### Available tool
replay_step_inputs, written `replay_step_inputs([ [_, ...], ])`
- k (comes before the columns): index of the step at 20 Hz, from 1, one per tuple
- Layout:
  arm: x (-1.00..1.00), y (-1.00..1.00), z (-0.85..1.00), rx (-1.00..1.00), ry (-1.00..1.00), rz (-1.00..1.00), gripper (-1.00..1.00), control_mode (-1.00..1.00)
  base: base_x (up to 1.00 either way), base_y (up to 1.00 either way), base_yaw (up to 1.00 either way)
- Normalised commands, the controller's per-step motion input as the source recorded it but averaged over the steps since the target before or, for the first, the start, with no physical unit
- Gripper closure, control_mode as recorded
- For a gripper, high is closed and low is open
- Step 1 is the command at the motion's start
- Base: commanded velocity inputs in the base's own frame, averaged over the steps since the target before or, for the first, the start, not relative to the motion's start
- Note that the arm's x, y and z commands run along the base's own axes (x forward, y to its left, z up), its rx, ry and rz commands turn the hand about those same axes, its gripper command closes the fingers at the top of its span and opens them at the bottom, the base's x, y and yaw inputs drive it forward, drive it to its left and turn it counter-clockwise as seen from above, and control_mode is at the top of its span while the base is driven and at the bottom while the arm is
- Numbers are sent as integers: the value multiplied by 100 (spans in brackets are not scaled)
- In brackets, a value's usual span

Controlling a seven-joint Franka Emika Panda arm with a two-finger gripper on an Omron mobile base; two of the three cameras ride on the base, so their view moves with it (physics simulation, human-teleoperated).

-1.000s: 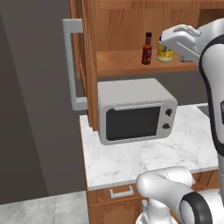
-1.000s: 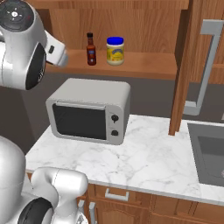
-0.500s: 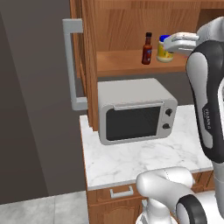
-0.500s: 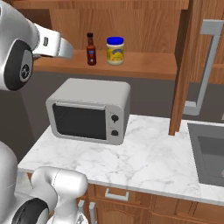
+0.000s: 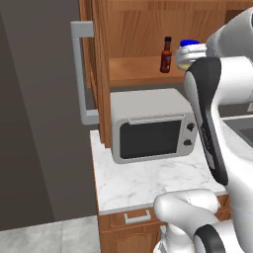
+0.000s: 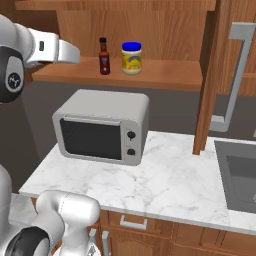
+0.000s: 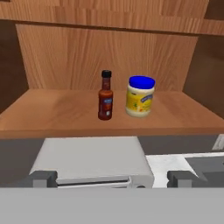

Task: Move the condiment bottle and mayonnaise from the cabinet to the dining counter.

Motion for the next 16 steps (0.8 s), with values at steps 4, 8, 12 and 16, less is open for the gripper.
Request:
replay_step_inputs([
  [4,32,0,-1,0,5,-9,-100,-100,0,0,0],
  [8,44,0,-2,0,8,-6,-100,-100,0,0,0],
  [12,51,0,-8,0,6,-3,-100,-100,0,0,0],
  [16,52,0,-10,0,3,0,-100,-100,0,0,0],
])
